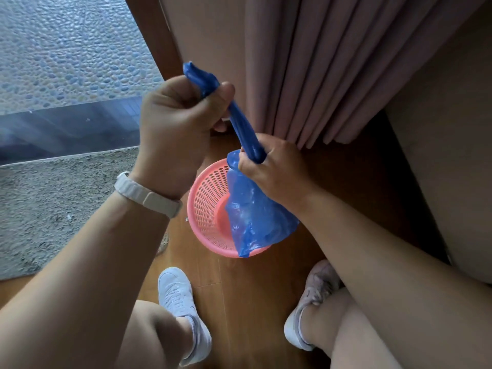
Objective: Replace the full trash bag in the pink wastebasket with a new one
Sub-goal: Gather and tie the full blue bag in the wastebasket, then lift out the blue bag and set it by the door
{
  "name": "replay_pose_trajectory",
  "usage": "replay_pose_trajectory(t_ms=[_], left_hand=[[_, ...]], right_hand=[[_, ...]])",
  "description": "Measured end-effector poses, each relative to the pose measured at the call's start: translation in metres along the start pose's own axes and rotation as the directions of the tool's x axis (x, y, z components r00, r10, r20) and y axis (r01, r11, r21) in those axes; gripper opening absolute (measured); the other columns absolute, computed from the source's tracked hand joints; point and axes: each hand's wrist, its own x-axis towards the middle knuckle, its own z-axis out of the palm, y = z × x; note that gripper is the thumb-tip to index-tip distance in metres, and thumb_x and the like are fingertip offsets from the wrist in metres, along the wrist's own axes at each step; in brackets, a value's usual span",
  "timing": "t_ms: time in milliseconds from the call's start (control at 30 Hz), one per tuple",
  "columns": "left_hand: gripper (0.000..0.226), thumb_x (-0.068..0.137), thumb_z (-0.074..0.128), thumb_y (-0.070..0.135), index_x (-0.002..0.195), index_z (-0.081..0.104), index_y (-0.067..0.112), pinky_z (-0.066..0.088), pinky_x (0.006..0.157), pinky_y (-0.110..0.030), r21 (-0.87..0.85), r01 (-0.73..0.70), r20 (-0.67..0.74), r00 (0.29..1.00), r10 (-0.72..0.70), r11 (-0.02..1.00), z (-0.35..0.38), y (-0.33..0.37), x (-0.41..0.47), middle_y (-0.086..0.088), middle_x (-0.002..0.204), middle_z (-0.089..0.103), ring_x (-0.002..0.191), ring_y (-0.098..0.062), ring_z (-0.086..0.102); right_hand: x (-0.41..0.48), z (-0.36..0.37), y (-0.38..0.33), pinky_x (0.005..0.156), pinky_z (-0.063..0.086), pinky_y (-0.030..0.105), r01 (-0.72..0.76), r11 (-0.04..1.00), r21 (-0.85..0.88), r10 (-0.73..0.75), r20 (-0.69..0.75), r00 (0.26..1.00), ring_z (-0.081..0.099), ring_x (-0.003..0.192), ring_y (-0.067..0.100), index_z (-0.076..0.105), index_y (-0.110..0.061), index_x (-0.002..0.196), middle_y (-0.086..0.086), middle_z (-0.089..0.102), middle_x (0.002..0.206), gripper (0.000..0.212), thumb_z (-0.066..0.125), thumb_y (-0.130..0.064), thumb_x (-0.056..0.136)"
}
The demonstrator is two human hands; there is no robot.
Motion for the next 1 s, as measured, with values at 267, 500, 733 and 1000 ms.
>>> replay_pose_trajectory(t_ms=[267, 500, 733, 1000], left_hand=[[0.010, 0.086, 0.068, 0.006, 0.078, 0.065, 0.001, 0.041, 0.050, -0.012, 0.097, 0.051, 0.036, 0.998, -0.055, 0.994, 0.008, -0.017, 0.003, 0.007, 0.056, 0.064, 0.051, -0.003, 0.057], [0.013, 0.085, 0.064, -0.003, 0.088, 0.068, 0.010, 0.043, 0.052, -0.014, 0.121, 0.165, 0.133, 0.974, -0.181, 0.979, 0.016, -0.007, 0.035, 0.005, 0.069, 0.073, 0.064, -0.006, 0.068], [0.008, 0.087, 0.061, -0.004, 0.089, 0.066, 0.001, 0.046, 0.052, -0.014, 0.030, 0.239, 0.086, 0.967, -0.241, 0.971, 0.024, 0.110, 0.064, -0.003, 0.070, 0.070, 0.062, -0.010, 0.067], [0.014, 0.086, 0.060, -0.006, 0.081, 0.066, 0.006, 0.044, 0.049, -0.015, 0.049, 0.191, -0.006, 0.982, -0.191, 0.980, 0.011, 0.306, 0.085, 0.003, 0.066, 0.071, 0.058, -0.008, 0.065]], right_hand=[[-0.012, 0.008, 0.040, 0.066, 0.052, 0.046, -0.126, 0.991, 0.051, 0.123, 0.066, 0.990, 0.060, 0.067, 0.019, 0.057, -0.012, 0.076, 0.004, 0.061, 0.068, 0.017, 0.064, -0.027, 0.072], [0.005, -0.002, 0.028, 0.077, 0.052, 0.040, -0.055, 0.993, 0.105, 0.051, 0.044, 0.998, 0.064, 0.083, 0.016, 0.059, -0.013, 0.096, 0.003, 0.067, 0.087, 0.028, 0.070, -0.029, 0.076], [0.029, -0.081, -0.077, 0.085, 0.041, 0.010, 0.093, 0.995, 0.035, -0.095, 0.073, 0.993, 0.056, 0.093, 0.004, 0.055, -0.018, 0.106, -0.005, 0.062, 0.098, 0.038, 0.077, -0.026, 0.076], [0.052, -0.185, -0.238, 0.083, 0.048, 0.022, 0.220, 0.973, -0.073, -0.192, 0.274, 0.942, 0.055, 0.091, 0.005, 0.052, -0.024, 0.102, -0.011, 0.056, 0.097, 0.030, 0.070, -0.036, 0.080]])
